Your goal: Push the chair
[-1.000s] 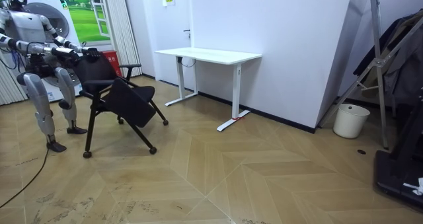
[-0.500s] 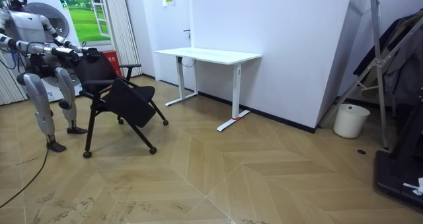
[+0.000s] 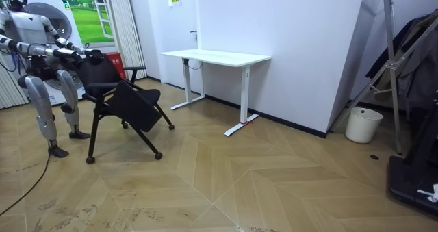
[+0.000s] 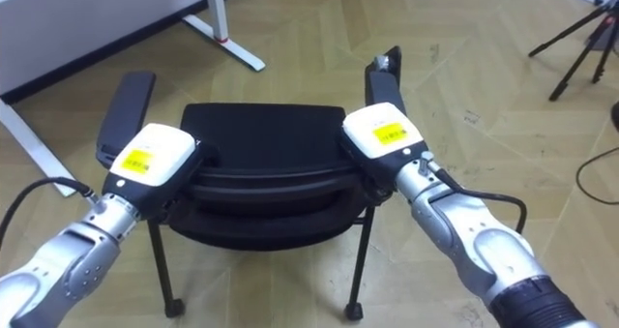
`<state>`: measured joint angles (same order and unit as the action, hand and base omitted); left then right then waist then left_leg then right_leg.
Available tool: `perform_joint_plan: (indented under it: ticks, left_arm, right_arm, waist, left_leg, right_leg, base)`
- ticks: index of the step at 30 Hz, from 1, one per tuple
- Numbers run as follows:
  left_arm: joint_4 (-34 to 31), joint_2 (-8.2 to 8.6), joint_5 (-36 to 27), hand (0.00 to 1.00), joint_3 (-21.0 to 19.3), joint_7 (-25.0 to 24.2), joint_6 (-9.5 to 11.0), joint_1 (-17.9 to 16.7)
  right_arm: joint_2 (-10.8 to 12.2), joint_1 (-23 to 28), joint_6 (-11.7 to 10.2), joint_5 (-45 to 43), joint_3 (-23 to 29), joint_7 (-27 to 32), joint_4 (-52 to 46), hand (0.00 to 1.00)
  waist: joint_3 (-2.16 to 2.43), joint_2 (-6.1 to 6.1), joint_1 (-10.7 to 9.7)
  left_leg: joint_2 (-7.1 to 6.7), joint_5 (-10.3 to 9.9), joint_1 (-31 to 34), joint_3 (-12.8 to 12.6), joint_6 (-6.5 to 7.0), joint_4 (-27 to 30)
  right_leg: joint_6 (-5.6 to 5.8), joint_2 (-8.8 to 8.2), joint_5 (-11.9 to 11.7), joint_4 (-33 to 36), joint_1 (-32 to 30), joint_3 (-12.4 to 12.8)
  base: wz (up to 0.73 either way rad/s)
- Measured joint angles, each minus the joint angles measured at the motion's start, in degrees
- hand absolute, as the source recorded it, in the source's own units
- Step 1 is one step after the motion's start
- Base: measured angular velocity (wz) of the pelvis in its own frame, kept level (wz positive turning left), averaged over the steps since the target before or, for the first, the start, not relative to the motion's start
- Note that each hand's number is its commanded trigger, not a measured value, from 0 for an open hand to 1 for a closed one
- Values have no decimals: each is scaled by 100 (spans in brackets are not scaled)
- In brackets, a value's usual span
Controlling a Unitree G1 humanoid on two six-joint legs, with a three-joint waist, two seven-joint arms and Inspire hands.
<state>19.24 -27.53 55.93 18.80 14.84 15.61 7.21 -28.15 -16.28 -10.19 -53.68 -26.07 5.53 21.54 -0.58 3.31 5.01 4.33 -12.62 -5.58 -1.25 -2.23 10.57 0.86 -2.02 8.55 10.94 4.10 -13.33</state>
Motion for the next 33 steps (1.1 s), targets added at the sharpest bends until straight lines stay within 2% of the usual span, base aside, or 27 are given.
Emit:
perform_joint_plan:
  ticks: [3, 5, 6, 7, 8, 9, 10, 11, 12, 13, 14, 15, 16, 17, 18, 20, 22, 23, 25, 26, 27, 28, 30, 31, 32, 33]
  left_arm:
    - [303, 40, 45, 100, 0, 40, 85, 235]
    - [623, 111, 56, 100, 4, 124, 165, 462]
    - [820, 160, 60, 100, 2, 187, 210, 629]
    - [1084, 217, 59, 100, 5, 293, 217, 780]
    - [1219, 235, 56, 100, 14, 359, 226, 865]
    - [1530, 306, 41, 100, 84, 505, 256, 1041]
    - [1818, 416, 41, 100, 117, 646, 289, 1195]
    - [1941, 443, 40, 100, 147, 722, 314, 1262]
    - [2133, 476, 15, 100, 218, 778, 349, 1342]
    - [2254, 530, -14, 100, 278, 824, 366, 1366]
    - [2271, 558, -19, 100, 278, 830, 365, 1359]
    - [2299, 609, -41, 100, 289, 850, 367, 1355]
    - [2362, 667, -74, 100, 291, 891, 367, 1355]
    - [2394, 692, -75, 100, 291, 907, 366, 1355]
    - [2414, 719, -75, 100, 287, 935, 367, 1341]
    - [2329, 651, -74, 100, 287, 941, 393, 1339]
    - [2146, 556, -89, 100, 284, 910, 396, 1342]
    - [2127, 547, -89, 100, 284, 903, 396, 1341]
    - [2015, 500, -82, 100, 280, 865, 395, 1402]
    - [2006, 478, -82, 100, 280, 861, 395, 1425]
    - [1943, 435, -74, 100, 281, 858, 396, 1495]
    - [1911, 378, -64, 100, 281, 829, 417, 1574]
    - [1972, 327, -24, 100, 281, 820, 458, 1717]
    - [2037, 327, -12, 100, 278, 819, 477, 1831]
    - [2083, 323, -12, 100, 275, 839, 485, 1879]
    - [2206, 323, -17, 100, 264, 894, 497, 1980]
  right_arm:
    - [169, -60, -1, -33, 41, 215, 265, 100]
    - [169, -177, -33, -44, 50, 263, 425, 100]
    - [184, -302, -93, -81, 53, 283, 558, 100]
    - [256, -417, -119, -168, 62, 357, 719, 100]
    - [308, -486, -159, -198, 81, 409, 843, 100]
    - [388, -568, -232, -293, 117, 610, 1149, 100]
    - [460, -582, -309, -325, 242, 742, 1332, 100]
    - [500, -582, -316, -334, 264, 816, 1405, 100]
    - [546, -605, -352, -335, 261, 918, 1591, 100]
    - [539, -601, -415, -335, 249, 990, 1709, 100]
    - [515, -587, -431, -335, 248, 1017, 1712, 100]
    - [471, -570, -471, -335, 255, 1128, 1735, 100]
    - [459, -570, -474, -347, 254, 1217, 1774, 100]
    - [459, -571, -478, -387, 253, 1252, 1797, 100]
    - [451, -571, -492, -487, 258, 1288, 1807, 100]
    - [445, -569, -517, -475, 266, 1324, 1782, 100]
    - [422, -580, -543, -383, 254, 1432, 1779, 100]
    - [422, -572, -543, -373, 252, 1471, 1781, 100]
    - [403, -572, -541, -318, 254, 1620, 1778, 100]
    - [400, -575, -538, -289, 256, 1656, 1770, 100]
    - [411, -575, -518, -260, 271, 1725, 1764, 100]
    - [428, -591, -506, -234, 276, 1748, 1765, 100]
    - [481, -641, -459, -181, 273, 1751, 1813, 100]
    - [491, -718, -429, -162, 255, 1748, 1857, 100]
    - [512, -772, -419, -155, 251, 1748, 1888, 100]
    - [581, -915, -376, -172, 247, 1750, 1992, 100]
  waist:
    - [-77, 71, -2]
    - [-95, 92, 21]
    - [-107, 84, 31]
    - [-144, 67, 9]
    - [-171, 46, -9]
    - [-207, -32, -49]
    - [-248, -114, -29]
    - [-251, -116, 5]
    - [-250, -83, 60]
    - [-285, 19, 159]
    - [-281, 4, 163]
    - [-294, -57, 123]
    - [-317, -93, 127]
    - [-327, -110, 128]
    - [-328, -134, 157]
    - [-321, -126, 152]
    - [-306, -132, 171]
    - [-294, -114, 179]
    - [-251, -46, 267]
    - [-247, -32, 287]
    - [-244, 43, 298]
    - [-207, 95, 356]
    - [-229, 208, 425]
    - [-232, 248, 528]
    - [-237, 242, 572]
    - [-279, 169, 616]
  left_leg:
    - [-5, -12, 146, -4, -15, 308]
    - [13, -122, 423, -11, -77, 814]
    - [42, -203, 710, -10, -111, 1313]
    - [98, -224, 1063, -2, -122, 2001]
    - [127, -211, 1271, 5, -113, 2424]
    - [265, -155, 1668, 26, -109, 3298]
    - [434, 90, 2107, 35, -71, 4205]
    - [489, 322, 2309, 34, -81, 4599]
    - [521, 908, 2674, 70, -71, 5217]
    - [492, 1444, 2960, 75, -99, 5611]
    - [480, 1503, 3080, 57, -86, 5685]
    - [465, 1373, 3347, -100, 71, 5678]
    - [404, 1217, 3499, -284, 171, 5518]
    - [361, 1144, 3535, -331, 163, 5380]
    - [225, 1113, 3544, -409, 127, 5000]
    - [104, 1090, 3526, -503, 132, 4421]
    - [97, 1069, 3418, -514, 152, 3682]
    - [102, 1041, 3374, -523, 124, 3511]
    - [176, 809, 3163, -525, 113, 3007]
    - [198, 689, 3119, -536, 99, 2966]
    - [179, 458, 3085, -603, 200, 2915]
    - [146, 301, 3078, -686, 286, 2963]
    - [20, 43, 3058, -700, 395, 3123]
    - [-47, -125, 3072, -693, 443, 3279]
    - [-85, -196, 3084, -655, 458, 3351]
    - [-117, -329, 3095, -539, 476, 3498]
  right_leg:
    - [-29, -46, 104, 179, -30, -98]
    - [-89, -74, 281, 454, -180, -127]
    - [-142, -90, 425, 729, -332, -145]
    - [-208, -104, 539, 987, -426, -250]
    - [-238, -101, 623, 1117, -454, -291]
    - [-300, -62, 841, 1394, -470, -396]
    - [-369, -50, 1068, 1734, -515, -432]
    - [-410, -62, 1199, 1936, -555, -439]
    - [-471, -116, 1416, 2263, -611, -444]
    - [-526, -224, 1577, 2531, -601, -434]
    - [-558, -257, 1639, 2623, -602, -464]
    - [-600, -327, 1746, 2806, -607, -588]
    - [-615, -394, 1866, 2982, -629, -612]
    - [-608, -412, 1910, 3040, -633, -613]
    - [-597, -439, 2002, 3136, -635, -605]
    - [-563, -437, 2132, 3255, -688, -590]
    - [-482, -416, 2214, 3297, -766, -563]
    - [-453, -419, 2228, 3296, -788, -545]
    - [-391, -445, 2299, 3301, -886, -423]
    - [-369, -458, 2309, 3304, -909, -401]
    - [-341, -538, 2314, 3306, -923, -395]
    - [-261, -629, 2326, 3349, -932, -357]
    - [-137, -752, 2367, 3471, -935, -322]
    - [-46, -840, 2360, 3724, -999, -408]
    - [31, -898, 2297, 3949, -1062, -442]
    - [31, -993, 1977, 4502, -1288, -444]
  base:
    - [14]
    - [18]
    - [17]
    - [23]
    - [33]
    - [35]
    - [28]
    - [19]
    - [8]
    - [10]
    - [24]
    - [23]
    - [20]
    - [0]
    - [-4]
    - [-2]
    - [-6]
    - [-10]
    - [-24]
    - [-25]
    - [-22]
    - [-20]
    - [-26]
    - [-35]
    - [-46]
    - [-32]
